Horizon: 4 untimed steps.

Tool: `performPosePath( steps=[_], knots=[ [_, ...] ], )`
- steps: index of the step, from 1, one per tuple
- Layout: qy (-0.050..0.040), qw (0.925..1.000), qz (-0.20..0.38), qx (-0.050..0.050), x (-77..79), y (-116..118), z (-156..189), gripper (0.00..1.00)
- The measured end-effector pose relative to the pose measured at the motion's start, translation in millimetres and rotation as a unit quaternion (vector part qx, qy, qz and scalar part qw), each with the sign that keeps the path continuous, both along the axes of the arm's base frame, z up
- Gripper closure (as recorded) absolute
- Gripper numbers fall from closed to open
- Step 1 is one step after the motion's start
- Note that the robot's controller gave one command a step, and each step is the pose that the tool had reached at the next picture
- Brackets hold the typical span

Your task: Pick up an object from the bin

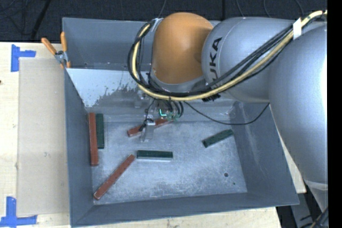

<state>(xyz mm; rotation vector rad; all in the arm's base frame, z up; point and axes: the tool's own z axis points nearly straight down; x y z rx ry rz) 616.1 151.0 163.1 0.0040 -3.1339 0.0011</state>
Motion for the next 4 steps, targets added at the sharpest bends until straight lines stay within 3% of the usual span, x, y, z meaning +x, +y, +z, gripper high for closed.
performPosePath(
  steps=[1, 2, 4],
  knots=[
    [-0.0006, 0.9997, -0.025, 0.001, -8.9, -28.0, -96.8, 0.0],
    [-0.0045, 0.9977, -0.067, 0.001, -39.4, -30.3, -92.3, 0.0],
    [-0.0044, 0.9976, -0.07, 0.001, -37.7, -30.6, -91.4, 0.0]
  ],
)
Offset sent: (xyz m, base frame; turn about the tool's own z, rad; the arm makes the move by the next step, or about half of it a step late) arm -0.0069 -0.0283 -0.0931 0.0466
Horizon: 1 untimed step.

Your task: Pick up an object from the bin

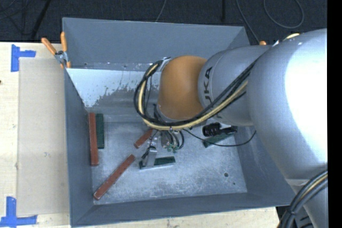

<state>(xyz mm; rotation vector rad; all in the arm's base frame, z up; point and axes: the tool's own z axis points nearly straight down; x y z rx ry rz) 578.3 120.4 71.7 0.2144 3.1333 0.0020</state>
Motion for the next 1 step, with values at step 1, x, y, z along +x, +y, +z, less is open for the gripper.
performPosePath(
  steps=[1],
  knots=[
    [0.0003, 1.0, -0.002, 0.0, 0.4, -0.3, 0.3, 0.0]
  ],
)
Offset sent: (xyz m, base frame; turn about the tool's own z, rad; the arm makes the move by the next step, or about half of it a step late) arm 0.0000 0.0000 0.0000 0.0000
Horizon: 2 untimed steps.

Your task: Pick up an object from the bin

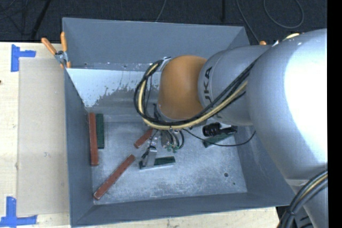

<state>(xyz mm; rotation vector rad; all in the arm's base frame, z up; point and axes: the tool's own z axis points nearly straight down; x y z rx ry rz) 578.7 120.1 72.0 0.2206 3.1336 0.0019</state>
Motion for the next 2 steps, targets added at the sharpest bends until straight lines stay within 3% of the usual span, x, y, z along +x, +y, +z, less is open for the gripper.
performPosePath(
  steps=[1, 2],
  knots=[
    [-0.0003, 1.0, -0.001, 0.0, -0.1, -0.1, 0.1, 1.0],
    [-0.0011, 1.0, -0.002, 0.0, 0.8, -0.5, 30.5, 1.0]
  ],
)
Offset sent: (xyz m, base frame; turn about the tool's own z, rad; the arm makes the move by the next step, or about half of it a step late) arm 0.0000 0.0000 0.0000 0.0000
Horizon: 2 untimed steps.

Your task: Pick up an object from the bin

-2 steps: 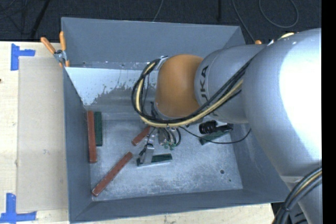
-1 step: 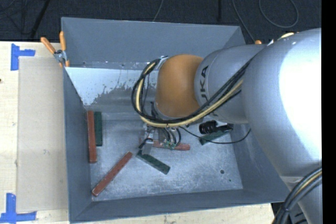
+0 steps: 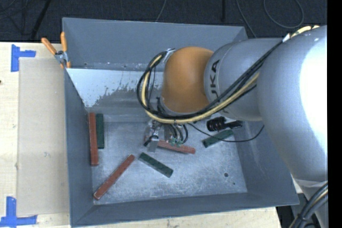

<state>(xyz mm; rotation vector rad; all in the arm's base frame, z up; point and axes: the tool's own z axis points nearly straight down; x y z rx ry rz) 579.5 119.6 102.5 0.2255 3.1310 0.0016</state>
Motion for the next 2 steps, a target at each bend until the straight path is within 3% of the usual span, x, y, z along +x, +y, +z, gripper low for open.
performPosePath(
  steps=[1, 2],
  knots=[
    [0.0009, 1.0, -0.001, 0.0, 0.5, -0.4, 5.4, 1.0],
    [-0.002, 1.0, -0.001, 0.0, 2.1, -0.5, 75.4, 1.0]
  ],
)
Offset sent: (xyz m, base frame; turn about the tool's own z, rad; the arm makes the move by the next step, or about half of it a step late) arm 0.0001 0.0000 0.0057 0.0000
